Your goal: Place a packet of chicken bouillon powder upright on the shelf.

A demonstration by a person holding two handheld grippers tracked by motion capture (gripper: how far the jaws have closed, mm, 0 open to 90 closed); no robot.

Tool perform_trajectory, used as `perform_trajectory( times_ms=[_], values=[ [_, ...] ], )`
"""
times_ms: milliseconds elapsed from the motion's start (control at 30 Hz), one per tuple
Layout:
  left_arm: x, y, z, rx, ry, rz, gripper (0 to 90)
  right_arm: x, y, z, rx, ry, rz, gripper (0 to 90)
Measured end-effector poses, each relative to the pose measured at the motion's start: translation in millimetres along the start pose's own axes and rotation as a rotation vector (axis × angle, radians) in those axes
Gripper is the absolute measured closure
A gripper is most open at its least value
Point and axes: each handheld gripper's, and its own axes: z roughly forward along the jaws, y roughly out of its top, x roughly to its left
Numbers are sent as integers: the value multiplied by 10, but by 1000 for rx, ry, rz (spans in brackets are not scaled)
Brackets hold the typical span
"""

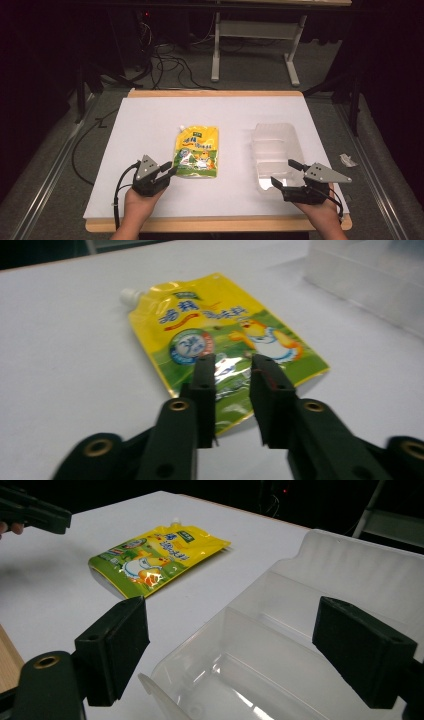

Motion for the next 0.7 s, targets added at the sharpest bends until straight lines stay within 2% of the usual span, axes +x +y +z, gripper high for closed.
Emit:
perform_trajectory(
  times_ms=[33, 67, 167, 200, 267, 400, 467, 500, 533, 667, 700],
  values=[
    [65, -5, 86, 28, 68, -20, 871, 10, 0, 10, 2, 4, 1, 153],
    [65, -5, 86, 28, 68, -20, 896, 14, 1, 17, 5, 4, -1, 153],
    [185, -16, 257, 81, 171, -75, 900, 21, -1, 30, 11, 5, -7, 154],
    [219, -23, 318, 99, 185, -96, 900, 26, -2, 38, 13, 9, -7, 154],
    [268, -31, 476, 142, 222, -101, 900, 33, -6, 54, 18, 12, -15, 156],
    [274, -28, 598, 169, 223, -107, 900, 31, -9, 58, 20, 12, -18, 157],
    [259, -42, 654, 204, 212, -99, 900, 29, -11, 46, 21, 10, -16, 159],
    [249, -40, 655, 204, 210, -86, 900, 29, -11, 46, 21, 10, -16, 159],
    [240, -45, 641, 210, 182, -99, 900, 25, -11, 33, 16, 8, -17, 162],
    [201, -51, 628, 213, 150, -99, 900, 14, -14, 27, 18, 5, -10, 168],
    [162, -53, 623, 215, 116, -90, 900, 14, -14, 29, 19, 5, -11, 168]
  ],
)
